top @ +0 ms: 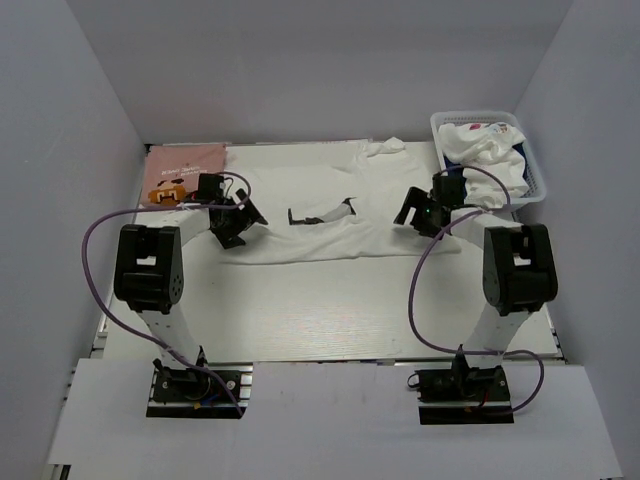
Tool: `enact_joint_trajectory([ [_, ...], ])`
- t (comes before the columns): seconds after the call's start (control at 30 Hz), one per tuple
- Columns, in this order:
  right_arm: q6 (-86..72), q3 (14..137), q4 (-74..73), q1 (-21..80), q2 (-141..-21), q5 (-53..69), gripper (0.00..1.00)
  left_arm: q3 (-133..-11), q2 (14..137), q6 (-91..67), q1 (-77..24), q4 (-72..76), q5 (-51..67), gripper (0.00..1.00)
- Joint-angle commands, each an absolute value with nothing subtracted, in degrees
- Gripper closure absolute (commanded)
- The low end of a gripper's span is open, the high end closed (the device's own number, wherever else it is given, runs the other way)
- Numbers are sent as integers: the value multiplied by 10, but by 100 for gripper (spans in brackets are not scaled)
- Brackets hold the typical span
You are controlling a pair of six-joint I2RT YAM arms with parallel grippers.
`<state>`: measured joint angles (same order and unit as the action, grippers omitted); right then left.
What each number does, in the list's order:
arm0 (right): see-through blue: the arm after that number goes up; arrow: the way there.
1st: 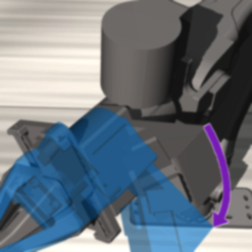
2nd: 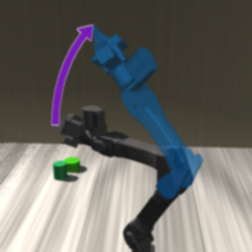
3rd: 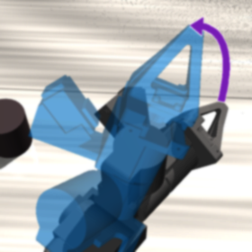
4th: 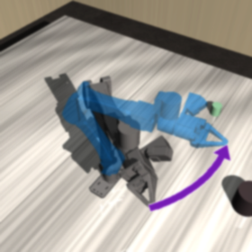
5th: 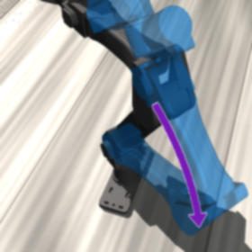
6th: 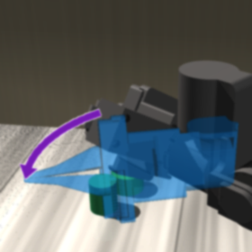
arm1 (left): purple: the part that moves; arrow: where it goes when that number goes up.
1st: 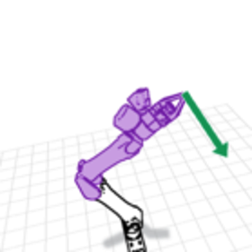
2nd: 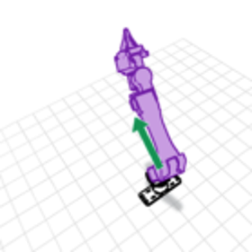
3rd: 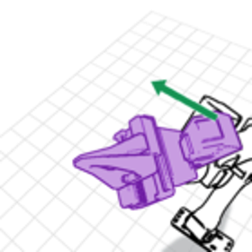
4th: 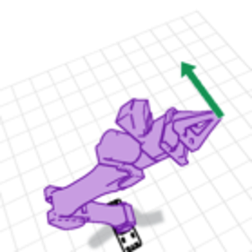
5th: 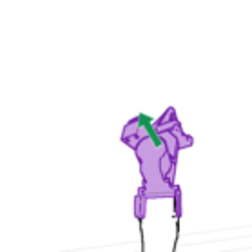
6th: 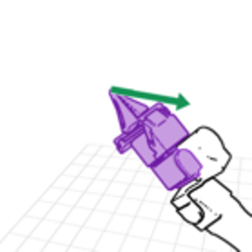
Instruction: Fold and stack the t-shirts
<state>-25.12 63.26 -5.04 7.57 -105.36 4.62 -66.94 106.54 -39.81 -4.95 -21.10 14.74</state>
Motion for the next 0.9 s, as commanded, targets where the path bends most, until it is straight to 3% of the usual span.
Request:
enact_joint_trajectory([
  [0.0,-295,535,-98,78,-993,33,10,-582,1027,-390,-52,-263,130,0],
  [0.3,-356,275,-161,106,-738,3,10,-405,812,-445,-52,-341,48,0],
  [0.43,-355,257,-214,121,-669,12,10,-404,738,-452,-52,-432,26,0],
  [0.6,-312,381,-271,139,-612,-53,10,-481,710,-443,-52,-432,13,0],
  [0.87,-273,563,-193,145,-714,-60,10,-709,881,-431,-42,-434,-75,0],
])
